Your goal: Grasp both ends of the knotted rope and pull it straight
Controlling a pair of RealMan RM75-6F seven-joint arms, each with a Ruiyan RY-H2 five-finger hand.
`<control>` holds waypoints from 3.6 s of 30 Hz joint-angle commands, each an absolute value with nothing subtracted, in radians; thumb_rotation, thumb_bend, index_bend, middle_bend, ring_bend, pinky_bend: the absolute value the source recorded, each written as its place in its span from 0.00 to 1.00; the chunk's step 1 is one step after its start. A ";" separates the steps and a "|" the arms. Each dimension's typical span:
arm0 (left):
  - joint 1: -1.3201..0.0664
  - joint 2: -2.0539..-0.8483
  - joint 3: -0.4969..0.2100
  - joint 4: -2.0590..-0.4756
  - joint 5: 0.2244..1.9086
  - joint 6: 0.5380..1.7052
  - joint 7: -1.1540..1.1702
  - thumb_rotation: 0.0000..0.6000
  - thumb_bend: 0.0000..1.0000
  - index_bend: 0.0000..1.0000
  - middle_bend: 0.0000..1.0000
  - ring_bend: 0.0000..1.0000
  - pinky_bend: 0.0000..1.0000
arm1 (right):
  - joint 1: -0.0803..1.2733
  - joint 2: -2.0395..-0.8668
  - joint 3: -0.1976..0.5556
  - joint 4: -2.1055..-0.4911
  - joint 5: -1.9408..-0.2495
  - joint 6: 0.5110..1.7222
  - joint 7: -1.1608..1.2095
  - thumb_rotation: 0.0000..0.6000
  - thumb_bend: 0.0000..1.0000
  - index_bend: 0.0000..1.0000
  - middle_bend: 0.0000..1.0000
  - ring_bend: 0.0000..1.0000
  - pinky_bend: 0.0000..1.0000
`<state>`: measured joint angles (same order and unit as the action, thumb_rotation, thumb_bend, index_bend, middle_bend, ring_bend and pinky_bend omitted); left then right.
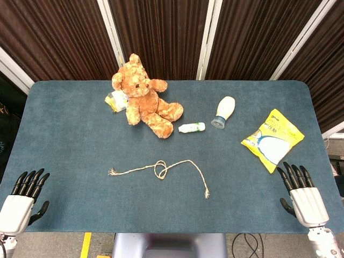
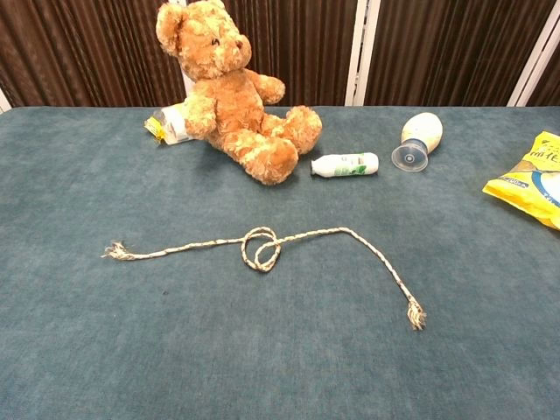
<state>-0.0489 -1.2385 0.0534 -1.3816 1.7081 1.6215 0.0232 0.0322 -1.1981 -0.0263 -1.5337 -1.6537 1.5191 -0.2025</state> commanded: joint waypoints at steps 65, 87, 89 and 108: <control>-0.487 -1.752 -0.072 -1.048 1.483 1.095 0.189 1.00 0.39 0.50 0.10 0.00 0.11 | 0.055 -1.237 0.001 -1.515 -1.572 1.464 -0.264 1.00 0.34 0.00 0.00 0.00 0.00; -0.491 -1.709 -0.054 -1.079 1.484 1.126 0.182 1.00 0.45 0.62 0.13 0.00 0.12 | 0.097 -1.285 -0.020 -1.474 -1.627 1.421 -0.237 1.00 0.34 0.01 0.00 0.00 0.00; -0.486 -1.697 -0.049 -1.092 1.487 1.134 0.184 1.00 0.45 0.62 0.13 0.00 0.12 | 0.112 -1.307 -0.025 -1.465 -1.646 1.407 -0.237 1.00 0.34 0.06 0.00 0.00 0.00; -0.461 -1.629 -0.045 -1.154 1.476 1.177 0.168 1.00 0.45 0.62 0.13 0.00 0.12 | 0.292 -1.468 -0.025 -1.508 -1.732 1.173 -0.449 1.00 0.34 0.46 0.00 0.00 0.00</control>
<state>-0.4609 -1.6295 -0.0445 -1.1533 1.4769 1.1768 0.1688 0.2706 -1.4535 -0.0385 -1.5026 -1.7323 1.1963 -0.4259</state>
